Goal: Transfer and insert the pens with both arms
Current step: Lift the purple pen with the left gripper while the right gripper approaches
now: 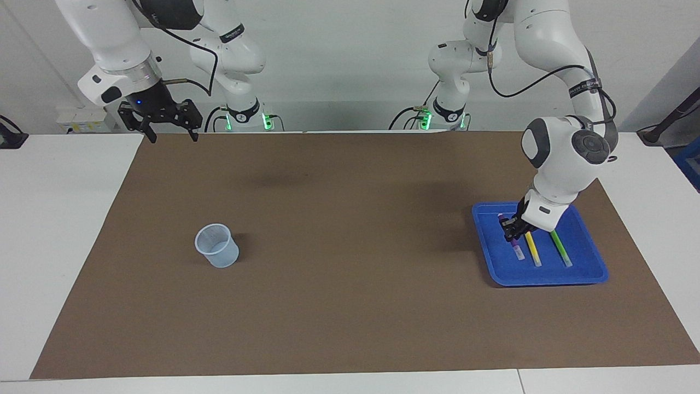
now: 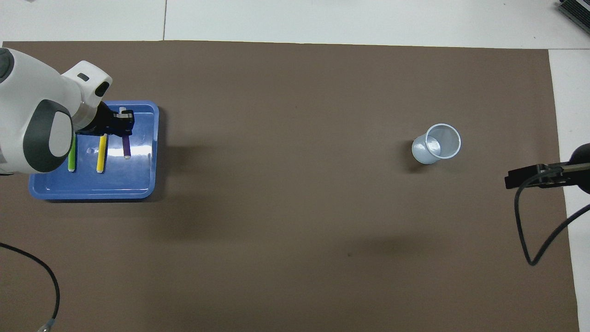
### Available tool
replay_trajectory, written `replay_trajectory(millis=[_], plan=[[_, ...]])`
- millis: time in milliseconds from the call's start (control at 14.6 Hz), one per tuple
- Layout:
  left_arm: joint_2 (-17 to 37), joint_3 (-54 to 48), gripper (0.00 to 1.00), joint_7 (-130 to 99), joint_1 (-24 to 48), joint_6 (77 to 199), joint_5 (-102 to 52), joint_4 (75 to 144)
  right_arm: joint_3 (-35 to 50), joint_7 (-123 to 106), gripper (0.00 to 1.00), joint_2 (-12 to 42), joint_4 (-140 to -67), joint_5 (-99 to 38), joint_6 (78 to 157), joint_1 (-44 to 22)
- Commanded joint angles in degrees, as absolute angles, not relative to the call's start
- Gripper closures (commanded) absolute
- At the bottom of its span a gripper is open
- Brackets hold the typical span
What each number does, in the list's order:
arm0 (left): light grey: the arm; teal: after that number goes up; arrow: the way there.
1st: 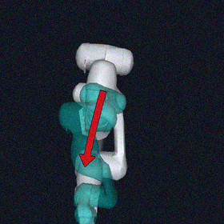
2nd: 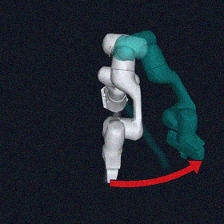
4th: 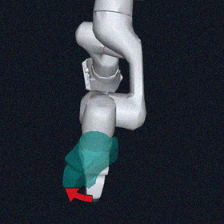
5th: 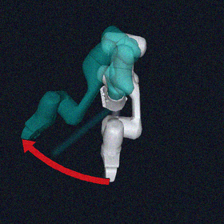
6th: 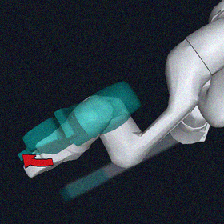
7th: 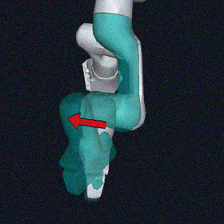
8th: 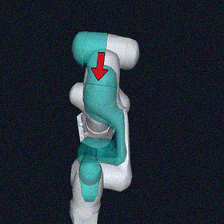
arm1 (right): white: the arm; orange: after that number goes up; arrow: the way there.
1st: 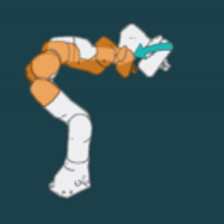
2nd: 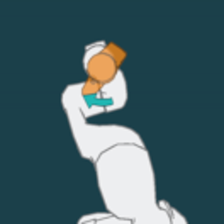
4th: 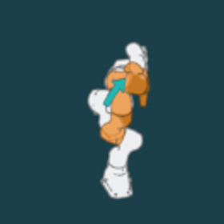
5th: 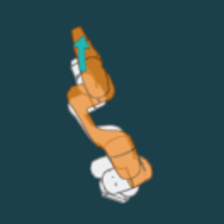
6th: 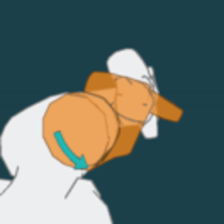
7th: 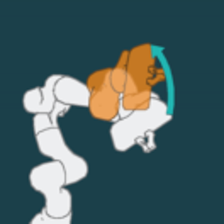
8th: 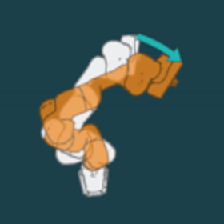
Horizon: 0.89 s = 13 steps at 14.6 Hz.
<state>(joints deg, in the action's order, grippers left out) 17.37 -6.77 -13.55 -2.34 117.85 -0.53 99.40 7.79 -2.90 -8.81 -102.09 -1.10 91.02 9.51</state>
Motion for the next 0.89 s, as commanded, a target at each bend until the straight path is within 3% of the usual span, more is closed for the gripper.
replay_trajectory(millis=[0,823], plan=[[16.52,-6.33,1.00,-22.99,0.43,113.48,-1.93,96.69,8.17,-4.57,0.00,-10.20,-103.18,-1.23,90.53,10.46],[14.06,-7.12,1.00,-66.07,10.19,113.64,-7.46,94.05,8.35,-4.31,0.00,-10.28,-103.62,-28.29,92.02,11.51]])
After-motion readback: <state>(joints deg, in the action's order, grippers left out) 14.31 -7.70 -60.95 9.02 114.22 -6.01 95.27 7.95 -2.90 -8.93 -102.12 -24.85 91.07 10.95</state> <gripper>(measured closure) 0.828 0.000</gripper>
